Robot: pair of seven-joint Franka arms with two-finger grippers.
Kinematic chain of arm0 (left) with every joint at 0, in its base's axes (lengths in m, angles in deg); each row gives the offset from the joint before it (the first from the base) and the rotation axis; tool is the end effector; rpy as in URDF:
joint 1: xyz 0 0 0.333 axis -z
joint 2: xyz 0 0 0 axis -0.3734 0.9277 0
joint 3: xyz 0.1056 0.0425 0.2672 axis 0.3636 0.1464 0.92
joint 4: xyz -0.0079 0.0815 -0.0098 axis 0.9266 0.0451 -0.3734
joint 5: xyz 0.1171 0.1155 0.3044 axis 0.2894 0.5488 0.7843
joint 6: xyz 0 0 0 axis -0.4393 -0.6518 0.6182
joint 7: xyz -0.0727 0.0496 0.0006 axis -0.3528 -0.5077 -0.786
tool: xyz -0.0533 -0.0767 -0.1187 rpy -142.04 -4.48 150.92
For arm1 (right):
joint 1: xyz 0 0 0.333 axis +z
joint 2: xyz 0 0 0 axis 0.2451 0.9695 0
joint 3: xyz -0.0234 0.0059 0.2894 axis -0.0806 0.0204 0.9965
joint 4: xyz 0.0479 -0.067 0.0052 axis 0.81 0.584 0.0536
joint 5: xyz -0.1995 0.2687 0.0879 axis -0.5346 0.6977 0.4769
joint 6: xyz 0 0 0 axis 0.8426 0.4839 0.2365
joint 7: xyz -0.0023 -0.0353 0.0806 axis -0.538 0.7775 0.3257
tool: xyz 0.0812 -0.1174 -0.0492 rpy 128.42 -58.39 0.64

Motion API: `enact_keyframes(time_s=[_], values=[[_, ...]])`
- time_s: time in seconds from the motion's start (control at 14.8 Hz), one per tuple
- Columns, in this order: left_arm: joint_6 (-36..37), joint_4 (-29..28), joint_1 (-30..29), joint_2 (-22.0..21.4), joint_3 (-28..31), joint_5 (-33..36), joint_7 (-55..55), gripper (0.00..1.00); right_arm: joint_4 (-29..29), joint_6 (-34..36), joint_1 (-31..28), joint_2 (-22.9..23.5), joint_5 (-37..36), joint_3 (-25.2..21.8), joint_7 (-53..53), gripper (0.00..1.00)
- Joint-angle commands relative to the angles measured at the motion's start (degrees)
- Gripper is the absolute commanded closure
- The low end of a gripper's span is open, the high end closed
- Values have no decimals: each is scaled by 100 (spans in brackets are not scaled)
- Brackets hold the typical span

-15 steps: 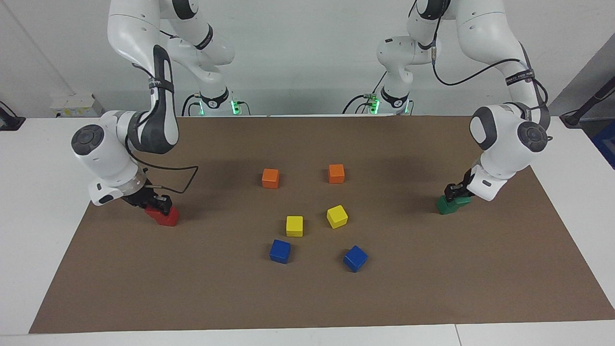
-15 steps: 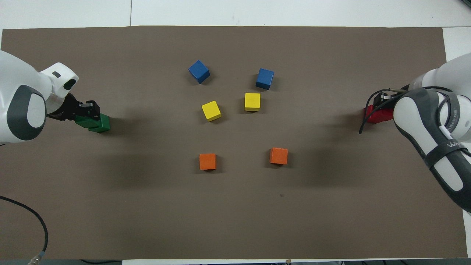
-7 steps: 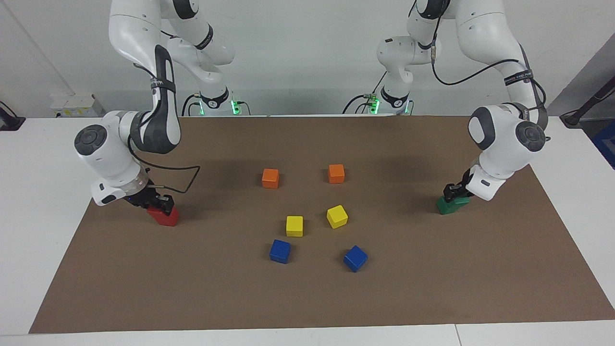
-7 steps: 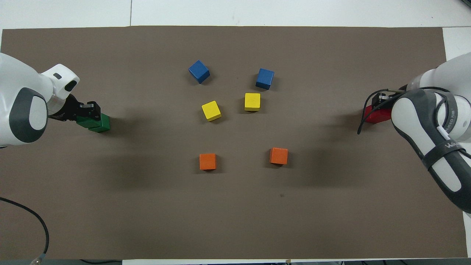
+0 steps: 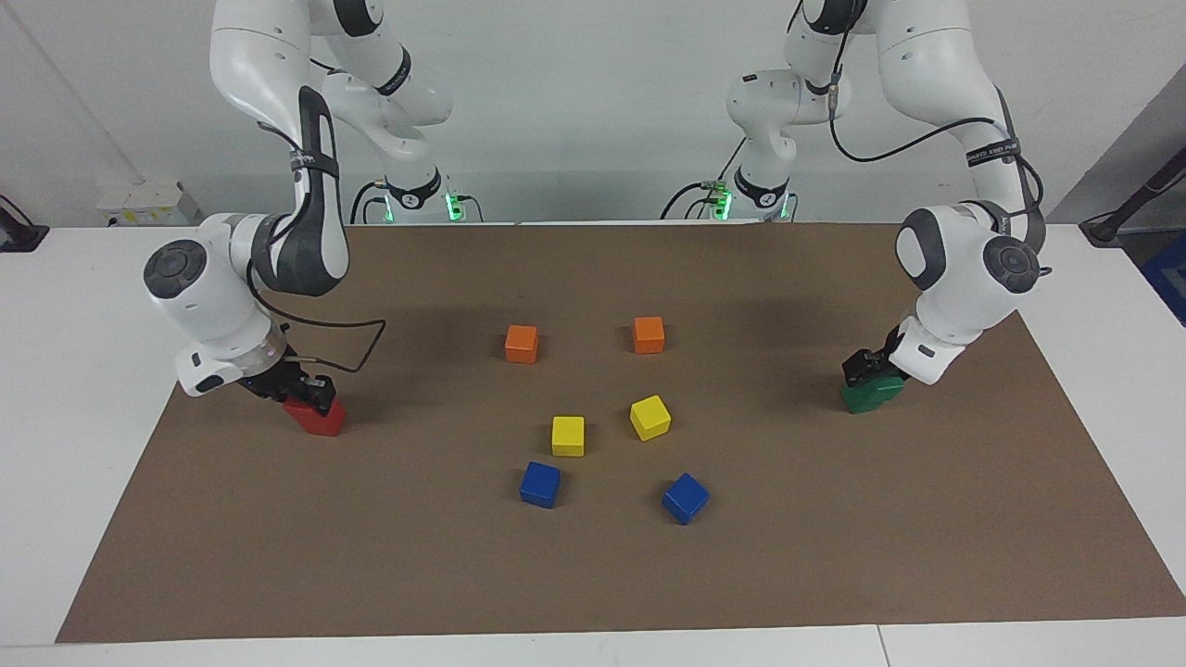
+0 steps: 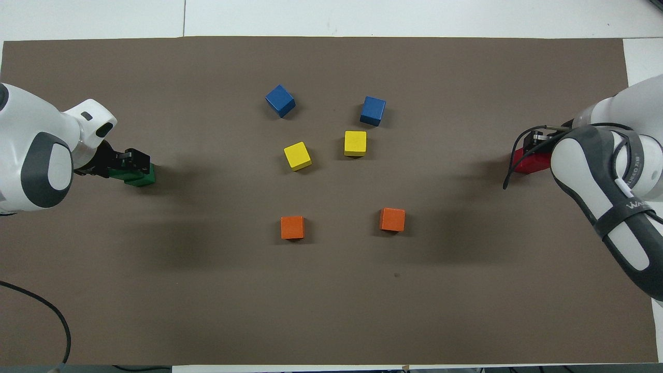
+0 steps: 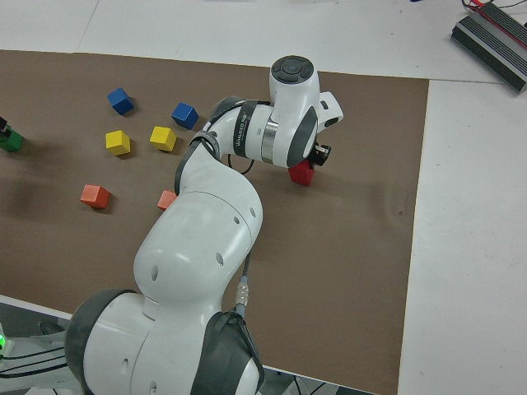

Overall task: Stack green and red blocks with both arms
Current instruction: 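Open the left gripper and withdraw it from the green stack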

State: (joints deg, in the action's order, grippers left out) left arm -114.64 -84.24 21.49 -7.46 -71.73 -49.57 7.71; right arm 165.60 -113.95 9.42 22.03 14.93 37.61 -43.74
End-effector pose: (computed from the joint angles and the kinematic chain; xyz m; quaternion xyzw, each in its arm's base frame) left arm 0.5531 0.0072 0.3077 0.9987 0.0056 -0.0502 0.0102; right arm 0.5681 -0.0679 0.3077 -0.9941 0.1069 0.0105 0.0142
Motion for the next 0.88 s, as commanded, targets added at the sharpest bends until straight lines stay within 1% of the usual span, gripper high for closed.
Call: enact_keyframes(time_s=[0.0, 0.2, 0.27, 0.4, 0.61, 0.67, 0.81], values=[[5, -91, -45, -252, -4, -77, 119, 0, 191, -131, -42, -153, 44, 48, -97, 100], [574, 435, 8, -305, -4, -68, 102, 0, 191, -175, -42, -153, 44, 40, -88, 100], [794, 550, 25, -418, -12, -68, 101, 0, 191, -175, -42, -153, 44, 48, -88, 100], [1198, 569, 43, -813, -21, -68, 110, 0, 191, -175, -51, -153, 44, 48, -88, 100], [1683, 534, 8, -1332, -21, -68, 119, 0, 191, -175, -51, -144, 44, 48, -88, 91], [1814, 533, -1, -1499, -21, -68, 119, 0, 191, -175, -51, -153, 44, 40, -88, 90], [2069, 533, -10, -1780, -12, -68, 110, 0, 191, -175, -59, -153, 44, 48, -88, 81]])
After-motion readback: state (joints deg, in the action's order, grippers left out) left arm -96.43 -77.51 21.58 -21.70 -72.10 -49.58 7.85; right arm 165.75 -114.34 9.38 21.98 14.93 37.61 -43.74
